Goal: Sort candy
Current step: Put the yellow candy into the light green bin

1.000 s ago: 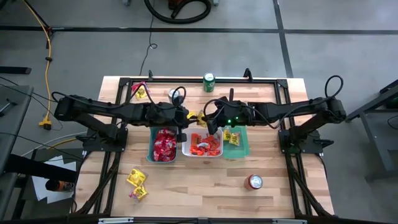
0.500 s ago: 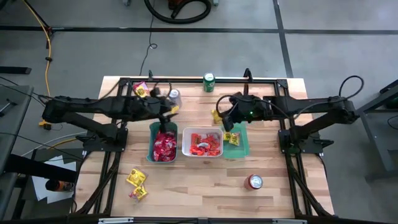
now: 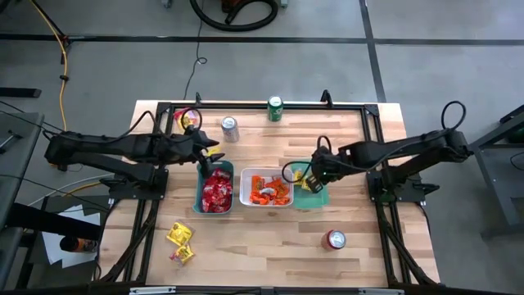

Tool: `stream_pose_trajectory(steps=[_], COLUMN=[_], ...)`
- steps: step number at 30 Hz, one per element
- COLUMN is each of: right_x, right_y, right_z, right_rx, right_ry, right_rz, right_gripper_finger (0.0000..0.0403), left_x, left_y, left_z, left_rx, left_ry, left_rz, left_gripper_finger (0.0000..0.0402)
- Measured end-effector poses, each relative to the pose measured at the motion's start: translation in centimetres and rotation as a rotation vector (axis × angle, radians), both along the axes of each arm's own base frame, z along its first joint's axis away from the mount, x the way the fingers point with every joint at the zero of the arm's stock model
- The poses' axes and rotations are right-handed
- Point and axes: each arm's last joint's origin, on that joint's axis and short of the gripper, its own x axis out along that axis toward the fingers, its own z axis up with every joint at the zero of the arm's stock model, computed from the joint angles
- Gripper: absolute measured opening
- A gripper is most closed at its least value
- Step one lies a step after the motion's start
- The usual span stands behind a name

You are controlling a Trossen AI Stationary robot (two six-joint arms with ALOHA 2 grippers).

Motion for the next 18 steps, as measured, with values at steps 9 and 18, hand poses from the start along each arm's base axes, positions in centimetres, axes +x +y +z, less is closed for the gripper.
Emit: stream_pose_trajectory(steps=[9, 18], right_x=[0.5, 0.9], right_y=[-0.3, -0.3], right_z=[-0.1, 1.2], right_rx=[-0.034, -0.072], right_ry=[-0.044, -0.068], right_rz=[0.051, 0.173], right_gripper_finger=[0.0049, 0.0204], left_x=[-0.5, -0.8], left_y=[0.1, 0.0], left_z=[1.0, 1.3], left_rx=[0.029, 0.016], left_ry=[-0.079, -0.090], left_rz=[-0.008, -0.039], left_gripper_finger=[0.0209, 0.0209])
